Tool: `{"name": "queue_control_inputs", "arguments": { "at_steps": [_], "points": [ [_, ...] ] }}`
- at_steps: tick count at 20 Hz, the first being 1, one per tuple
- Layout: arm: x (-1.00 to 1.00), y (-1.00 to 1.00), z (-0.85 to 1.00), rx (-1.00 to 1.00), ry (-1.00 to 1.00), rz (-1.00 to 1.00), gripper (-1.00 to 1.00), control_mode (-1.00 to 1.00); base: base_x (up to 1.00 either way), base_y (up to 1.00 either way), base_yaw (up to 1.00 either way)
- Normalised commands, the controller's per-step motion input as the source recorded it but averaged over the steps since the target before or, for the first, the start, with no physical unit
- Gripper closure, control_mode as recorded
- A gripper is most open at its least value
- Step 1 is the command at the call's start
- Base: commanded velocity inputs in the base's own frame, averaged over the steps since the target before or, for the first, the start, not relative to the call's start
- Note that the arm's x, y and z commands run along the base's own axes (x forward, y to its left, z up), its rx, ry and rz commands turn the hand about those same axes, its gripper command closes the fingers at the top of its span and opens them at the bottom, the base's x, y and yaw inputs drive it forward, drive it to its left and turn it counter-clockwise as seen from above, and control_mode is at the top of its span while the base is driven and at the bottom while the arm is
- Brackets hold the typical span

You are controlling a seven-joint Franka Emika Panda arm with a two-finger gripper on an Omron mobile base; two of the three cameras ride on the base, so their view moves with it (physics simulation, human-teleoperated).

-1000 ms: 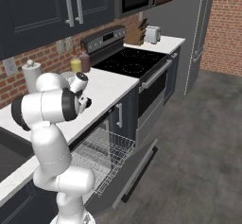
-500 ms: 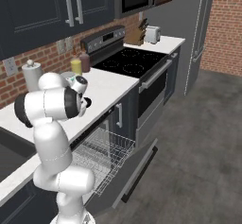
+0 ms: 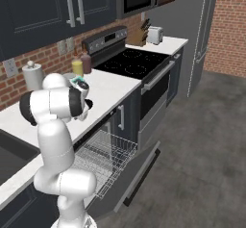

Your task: Pick up the cup and bowl from the counter, place them in the dishwasher, and close the dishwasher door.

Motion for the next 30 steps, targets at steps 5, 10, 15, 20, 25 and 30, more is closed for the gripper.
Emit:
{"name": "queue_control_inputs", "arguments": {
  "at_steps": [5,10,15,20,25,30],
  "points": [
    [0.09,0.06,-0.19,0.00,0.00,0.00,-1.00,-1.00,0.00,0.00,0.00],
    [0.03,0.09,-0.20,0.00,0.00,0.00,1.00,-1.00,0.00,0.00,0.00],
    [0.00,0.00,-0.07,0.00,0.00,0.00,1.00,-1.00,0.00,0.00,0.00],
    [-0.25,0.00,0.00,0.00,-0.04,0.00,1.00,-1.00,0.00,0.00,0.00],
    [-0.95,-0.02,0.00,0.00,-0.15,0.00,1.00,-1.00,0.00,0.00,0.00],
    [-1.00,-0.10,0.11,0.00,-0.20,0.00,1.00,-1.00,0.00,0.00,0.00]
  ]
}}
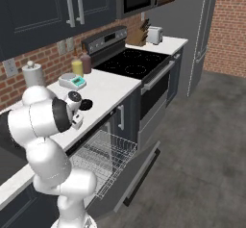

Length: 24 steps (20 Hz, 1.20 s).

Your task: Pick up the cup and bowl from the counter, place them in the dishwasher, and close the dishwasher door.

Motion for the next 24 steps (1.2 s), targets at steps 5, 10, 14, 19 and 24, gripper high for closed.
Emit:
{"name": "queue_control_inputs", "arguments": {
  "at_steps": [5,10,14,19,24],
  "points": [
    [-1.00,-0.29,0.39,-0.01,-0.13,0.01,1.00,-1.00,0.00,0.00,0.00],
    [-0.82,-0.34,0.91,-0.14,-0.03,0.06,1.00,-1.00,0.00,0.00,0.00],
    [-0.43,-0.47,1.00,-0.13,0.00,0.10,1.00,-1.00,0.00,0.00,0.00],
    [-0.19,-0.45,0.96,-0.15,0.05,0.10,1.00,-1.00,0.00,0.00,0.00],
    [-0.02,-0.63,0.26,-0.14,0.10,0.04,1.00,-1.00,0.00,0.00,0.00]
  ]
}}
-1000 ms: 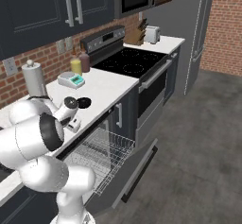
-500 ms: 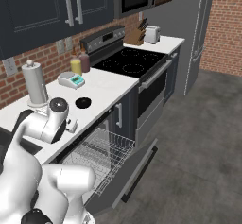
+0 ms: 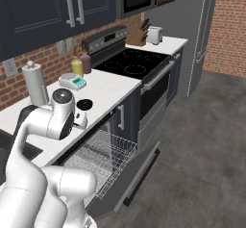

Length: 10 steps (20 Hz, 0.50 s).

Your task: Pick up the cup and bowl from the counter, place them in the dishwasher, and close the dishwasher door.

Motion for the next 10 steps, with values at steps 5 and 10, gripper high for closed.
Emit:
{"name": "queue_control_inputs", "arguments": {
  "at_steps": [5,10],
  "points": [
    [0.02,-0.69,-0.04,-0.09,0.05,0.01,1.00,-1.00,0.00,0.00,0.00],
    [0.30,-0.50,-0.29,-0.01,0.03,0.00,1.00,-1.00,0.00,0.00,0.00]
  ]
}}
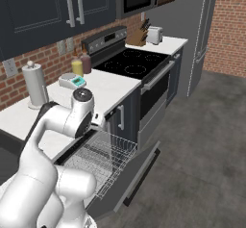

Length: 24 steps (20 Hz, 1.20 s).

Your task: Pick up the cup and bowl from the counter, place them in the dishwasher, and close the dishwasher door.

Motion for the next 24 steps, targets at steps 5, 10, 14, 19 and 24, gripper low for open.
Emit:
{"name": "queue_control_inputs", "arguments": {
  "at_steps": [5,10,14,19,24],
  "points": [
    [0.46,-0.43,-0.49,0.00,0.00,0.00,1.00,-1.00,0.00,0.00,0.00],
    [0.55,-0.35,-0.49,0.00,0.05,0.00,1.00,-1.00,0.00,0.00,0.00],
    [0.53,-0.32,-0.47,0.00,0.06,0.00,1.00,-1.00,0.00,0.00,0.00],
    [0.50,-0.30,-0.39,0.00,0.09,0.01,1.00,-1.00,0.00,0.00,0.00],
    [0.45,-0.15,-0.33,0.00,0.04,0.10,1.00,-1.00,0.00,0.00,0.00]
  ]
}}
